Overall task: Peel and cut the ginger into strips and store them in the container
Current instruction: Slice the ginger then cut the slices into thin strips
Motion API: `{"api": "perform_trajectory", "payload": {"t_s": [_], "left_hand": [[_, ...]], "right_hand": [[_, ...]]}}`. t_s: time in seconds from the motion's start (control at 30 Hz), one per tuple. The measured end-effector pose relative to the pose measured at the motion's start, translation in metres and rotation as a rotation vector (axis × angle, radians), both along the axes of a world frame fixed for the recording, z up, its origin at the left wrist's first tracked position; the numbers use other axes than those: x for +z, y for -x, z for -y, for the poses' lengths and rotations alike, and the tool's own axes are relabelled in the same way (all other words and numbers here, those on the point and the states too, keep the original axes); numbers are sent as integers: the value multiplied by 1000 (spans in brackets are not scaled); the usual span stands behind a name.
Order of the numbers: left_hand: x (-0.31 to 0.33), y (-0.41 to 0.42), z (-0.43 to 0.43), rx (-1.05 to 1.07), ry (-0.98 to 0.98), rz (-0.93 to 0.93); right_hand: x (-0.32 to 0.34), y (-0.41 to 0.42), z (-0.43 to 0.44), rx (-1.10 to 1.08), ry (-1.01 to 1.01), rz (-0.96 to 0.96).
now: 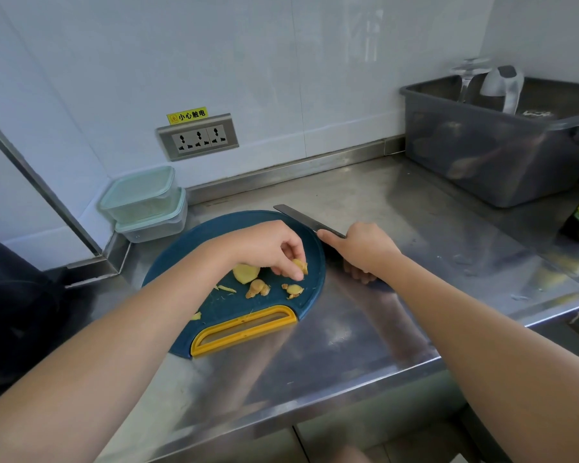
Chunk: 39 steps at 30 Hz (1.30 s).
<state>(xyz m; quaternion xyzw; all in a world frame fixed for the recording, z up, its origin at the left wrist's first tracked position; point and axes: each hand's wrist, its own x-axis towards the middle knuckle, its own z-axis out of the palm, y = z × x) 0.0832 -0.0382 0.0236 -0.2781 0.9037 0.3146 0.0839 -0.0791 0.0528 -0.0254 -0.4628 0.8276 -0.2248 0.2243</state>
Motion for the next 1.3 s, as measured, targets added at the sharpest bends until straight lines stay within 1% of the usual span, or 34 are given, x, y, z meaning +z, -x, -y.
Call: {"api": "perform_trajectory", "payload": {"t_s": [0.1,0.17,0.27,0.33,0.6,0.93,1.1,1.2,1.3], "left_hand": [[7,-2,-4,-70,-35,114],[4,-2,-6,-96,20,190],[-3,-2,-8,-86,128,219],[-4,-3,-10,-88,168,197],[-3,-9,-16,-68,178,138],[-15,-11,-28,-129,371,45],[-15,-16,-23,-66,314,33],[-12,-24,-28,-16,384,-46],[-15,-29,-38,0,430,-48]], "right_hand": [[0,1,-1,1,-2,-2],[1,1,-1,8,-2,-7],[0,-1,-1,6,0,-12],[0,-1,0,0,5,-12],[0,-1,0,11,6,-23],[0,-2,-1,14,5,-27],[0,-1,-1,9,3,-24],[0,-1,-1,10,4,-29],[-1,-1,-1,9,8,-28]]}}
